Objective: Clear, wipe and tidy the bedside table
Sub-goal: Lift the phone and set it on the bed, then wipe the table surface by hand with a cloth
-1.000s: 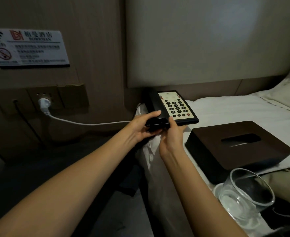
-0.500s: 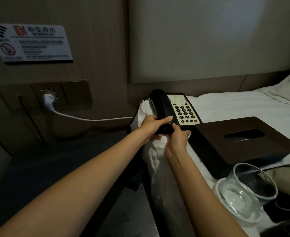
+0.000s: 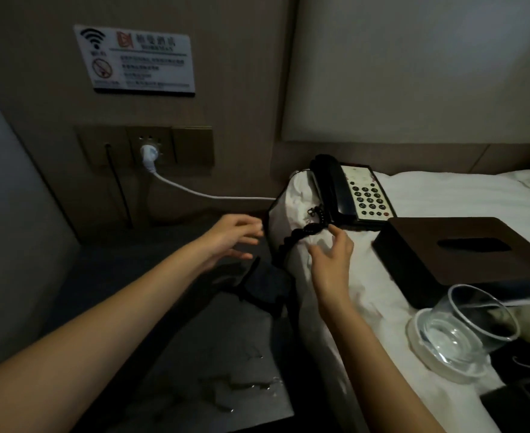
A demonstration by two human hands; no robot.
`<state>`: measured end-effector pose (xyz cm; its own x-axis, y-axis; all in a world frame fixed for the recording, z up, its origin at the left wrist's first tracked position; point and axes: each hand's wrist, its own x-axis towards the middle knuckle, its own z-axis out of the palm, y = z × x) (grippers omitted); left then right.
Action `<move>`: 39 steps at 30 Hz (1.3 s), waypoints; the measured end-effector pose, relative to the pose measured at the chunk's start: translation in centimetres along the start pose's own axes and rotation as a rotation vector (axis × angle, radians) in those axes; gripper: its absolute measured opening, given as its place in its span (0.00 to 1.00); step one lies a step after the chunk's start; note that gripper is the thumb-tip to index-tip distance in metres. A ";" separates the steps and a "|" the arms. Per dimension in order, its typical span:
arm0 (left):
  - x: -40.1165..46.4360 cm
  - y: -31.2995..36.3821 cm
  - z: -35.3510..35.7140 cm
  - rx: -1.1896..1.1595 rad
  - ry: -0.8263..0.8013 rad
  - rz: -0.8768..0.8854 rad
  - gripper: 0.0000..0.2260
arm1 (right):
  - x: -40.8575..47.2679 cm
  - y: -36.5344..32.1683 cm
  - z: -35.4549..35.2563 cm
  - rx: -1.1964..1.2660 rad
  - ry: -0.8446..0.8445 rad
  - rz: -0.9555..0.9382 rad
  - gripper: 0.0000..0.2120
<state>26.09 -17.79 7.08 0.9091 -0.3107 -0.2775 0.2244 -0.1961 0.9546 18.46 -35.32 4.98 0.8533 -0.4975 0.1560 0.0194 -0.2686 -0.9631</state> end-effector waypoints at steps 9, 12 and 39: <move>-9.4 -9.4 -11.8 0.037 0.359 -0.037 0.05 | -2.8 5.9 5.8 -0.690 -0.482 -0.222 0.22; -11.4 -11.7 -14.1 0.032 0.439 -0.047 0.05 | -2.3 7.7 7.4 -0.862 -0.683 -0.158 0.29; -12.4 -14.4 -15.9 -0.328 0.395 -0.278 0.18 | -12.7 1.5 23.1 -0.355 -0.793 -0.098 0.05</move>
<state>17.16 3.71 -1.44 0.8482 0.0938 -0.5212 0.5133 0.0968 0.8527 19.71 -10.35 -3.52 0.9698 0.2265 -0.0908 0.0614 -0.5867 -0.8075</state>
